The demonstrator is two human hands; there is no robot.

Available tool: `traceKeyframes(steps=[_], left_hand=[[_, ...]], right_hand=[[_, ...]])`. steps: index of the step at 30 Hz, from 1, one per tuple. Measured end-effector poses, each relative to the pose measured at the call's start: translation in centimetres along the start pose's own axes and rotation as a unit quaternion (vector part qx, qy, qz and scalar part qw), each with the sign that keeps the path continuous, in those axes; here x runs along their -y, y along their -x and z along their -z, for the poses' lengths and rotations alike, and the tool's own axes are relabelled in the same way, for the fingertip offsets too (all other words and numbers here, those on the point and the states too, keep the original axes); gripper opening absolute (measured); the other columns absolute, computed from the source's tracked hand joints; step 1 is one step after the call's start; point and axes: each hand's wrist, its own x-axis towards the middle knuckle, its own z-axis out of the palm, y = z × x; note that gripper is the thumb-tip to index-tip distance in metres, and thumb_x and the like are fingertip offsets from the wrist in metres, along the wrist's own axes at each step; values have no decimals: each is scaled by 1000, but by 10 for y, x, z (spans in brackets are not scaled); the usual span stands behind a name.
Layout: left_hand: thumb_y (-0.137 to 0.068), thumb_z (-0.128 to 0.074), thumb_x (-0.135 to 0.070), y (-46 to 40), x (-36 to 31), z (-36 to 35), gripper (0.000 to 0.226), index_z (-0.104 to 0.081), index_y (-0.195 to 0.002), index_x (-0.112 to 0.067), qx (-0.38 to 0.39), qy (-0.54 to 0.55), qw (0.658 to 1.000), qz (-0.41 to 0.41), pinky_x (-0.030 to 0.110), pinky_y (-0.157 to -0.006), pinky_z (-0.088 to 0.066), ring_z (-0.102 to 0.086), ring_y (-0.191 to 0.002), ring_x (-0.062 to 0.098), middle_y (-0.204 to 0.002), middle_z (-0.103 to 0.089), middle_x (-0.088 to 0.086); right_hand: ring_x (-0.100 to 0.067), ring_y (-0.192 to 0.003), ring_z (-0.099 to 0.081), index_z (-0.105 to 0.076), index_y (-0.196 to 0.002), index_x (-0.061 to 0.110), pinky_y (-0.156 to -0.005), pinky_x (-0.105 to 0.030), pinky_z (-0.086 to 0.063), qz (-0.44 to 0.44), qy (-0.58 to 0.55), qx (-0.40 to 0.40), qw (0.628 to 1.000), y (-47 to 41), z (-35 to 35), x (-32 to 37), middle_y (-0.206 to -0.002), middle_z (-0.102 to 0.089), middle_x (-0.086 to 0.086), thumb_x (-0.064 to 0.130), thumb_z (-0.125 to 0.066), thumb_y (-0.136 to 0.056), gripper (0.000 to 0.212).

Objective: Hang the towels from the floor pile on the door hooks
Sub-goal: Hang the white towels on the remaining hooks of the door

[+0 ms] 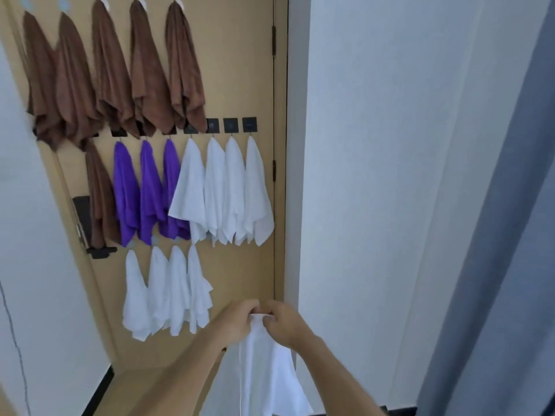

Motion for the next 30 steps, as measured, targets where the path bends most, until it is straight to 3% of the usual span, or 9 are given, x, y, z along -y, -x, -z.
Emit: traceKeyframes(steps=[2,5,7,10,17,22,25,30], left_hand=[[-88,-34,3,5,23,23,31,-47,-72,-21,-19,-5,1000,-2,25,-61,-31,-43,-69,14,-70,-46,-5],[-90,-34,5,11,48,51,28,-54,-84,-13,-45,2,999,-13,18,-54,-30,-42,-64,10,-71,-46,-7],[-92,-34,5,14,59,65,26,-54,-87,-11,-57,11,998,-18,16,-51,-30,-41,-63,9,-72,-45,-7],[-91,-35,5,12,71,79,23,-53,-88,-9,-69,12,997,-12,16,-50,-29,-42,-63,11,-73,-47,-5],[-88,-41,7,-8,90,90,16,-48,-82,-7,-86,20,996,-3,16,-46,-29,-38,-57,8,-70,-46,-2],[-83,-40,8,-31,100,103,17,-56,-91,4,-89,33,995,28,22,-56,-34,-46,-69,17,-78,-51,5],[-80,-38,12,-44,101,116,23,-57,-82,-1,-75,34,996,34,19,-57,-35,-48,-75,18,-73,-50,1],[-83,-41,11,-61,98,136,31,-53,-67,-12,-61,6,997,42,12,-52,-30,-43,-64,7,-65,-46,-7]], right_hand=[[-18,-81,-51,-59,-77,34,-74,-28,-41,6,6,0,1000,-19,-16,24,-72,-48,18,7,-37,-82,35],[-28,-86,-57,-60,-94,8,-78,-38,-49,15,19,-8,1000,-42,-33,53,-85,-62,-4,7,-37,-80,27],[-31,-88,-58,-59,-98,2,-75,-37,-47,17,23,-8,1000,-53,-40,68,-95,-64,-14,5,-38,-82,27],[-28,-85,-56,-59,-101,-1,-69,-30,-42,17,27,-13,999,-64,-41,88,-99,-64,-15,4,-38,-85,27],[-20,-79,-50,-59,-101,0,-68,-28,-37,31,28,-4,999,-90,-36,101,-98,-63,-15,5,-40,-89,23],[-18,-74,-49,-57,-89,5,-57,-19,-36,43,20,5,999,-119,-28,99,-70,-49,7,9,-44,-90,14],[-12,-67,-48,-58,-81,8,-55,-16,-35,49,-6,-1,999,-134,-21,95,-67,-49,9,10,-49,-89,12],[-2,-58,-45,-54,-60,20,-49,-6,-34,76,-37,-2,996,-153,-8,93,-62,-50,9,8,-58,-85,27]])
